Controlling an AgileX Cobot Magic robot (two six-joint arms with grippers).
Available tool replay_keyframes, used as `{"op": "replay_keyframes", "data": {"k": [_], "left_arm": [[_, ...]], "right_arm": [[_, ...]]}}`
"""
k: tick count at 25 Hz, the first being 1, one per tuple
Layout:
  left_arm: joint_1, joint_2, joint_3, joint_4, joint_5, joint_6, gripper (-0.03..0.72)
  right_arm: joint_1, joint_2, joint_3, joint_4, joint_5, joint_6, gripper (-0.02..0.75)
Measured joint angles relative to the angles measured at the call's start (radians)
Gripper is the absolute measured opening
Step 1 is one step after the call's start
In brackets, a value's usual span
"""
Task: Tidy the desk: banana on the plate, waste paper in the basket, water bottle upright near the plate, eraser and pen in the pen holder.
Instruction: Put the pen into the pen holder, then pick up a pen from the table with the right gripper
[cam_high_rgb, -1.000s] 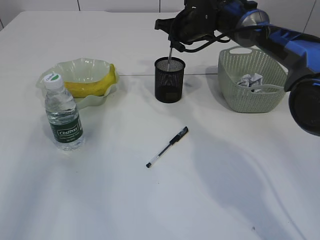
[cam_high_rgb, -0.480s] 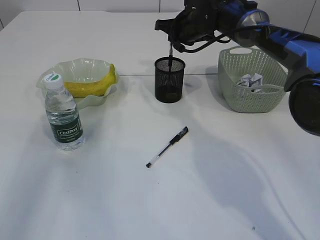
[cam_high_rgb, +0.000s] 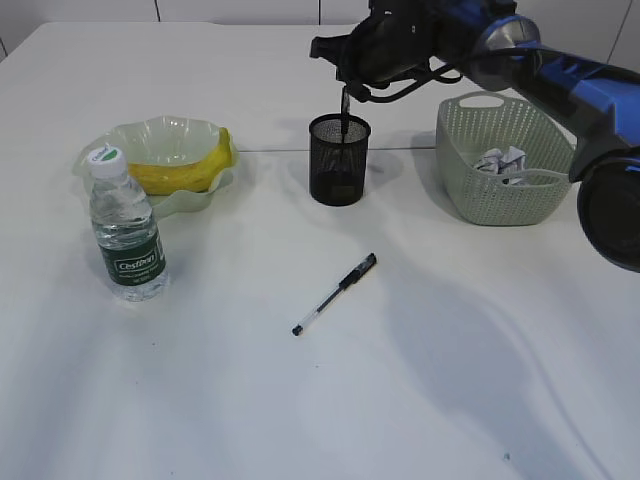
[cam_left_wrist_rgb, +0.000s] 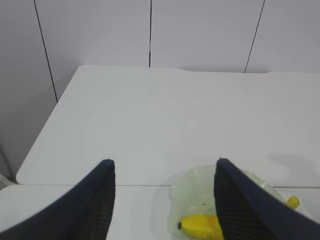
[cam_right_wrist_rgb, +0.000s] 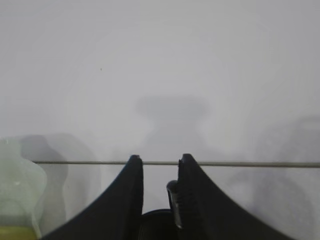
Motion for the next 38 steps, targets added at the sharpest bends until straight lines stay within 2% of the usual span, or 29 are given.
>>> {"op": "replay_keyframes", "data": {"k": [7,13,19,22,27,38], "left_arm": [[0.0,0.0,0.0,0.0,-0.003,0.0,0.433],[0.0,0.0,0.0,0.0,-0.006,0.0,0.433],[0.0,0.0,0.0,0.0,-0.008,0.0,0.433],[0.0,0.0,0.0,0.0,-0.008,0.0,0.433],[0.0,0.0,0.0,0.0,-0.009,0.0,0.433],[0.0,0.0,0.0,0.0,-0.012,0.0,0.433]], "right_arm": [[0.0,0.0,-0.119,-0.009,0.074,-0.013,0.202],[0.001,-0.003,-0.266,-0.116,0.352,-0.015,0.253],[0.002,-0.006,-0.378,-0.134,0.605,-0.015,0.257],[0.002,-0.007,-0.388,-0.124,0.636,-0.015,0.257],[0.002,-0.012,-0.39,-0.024,0.642,-0.015,0.258],[0.004,-0.039,-0.39,0.041,0.646,-0.112,0.26]]}}
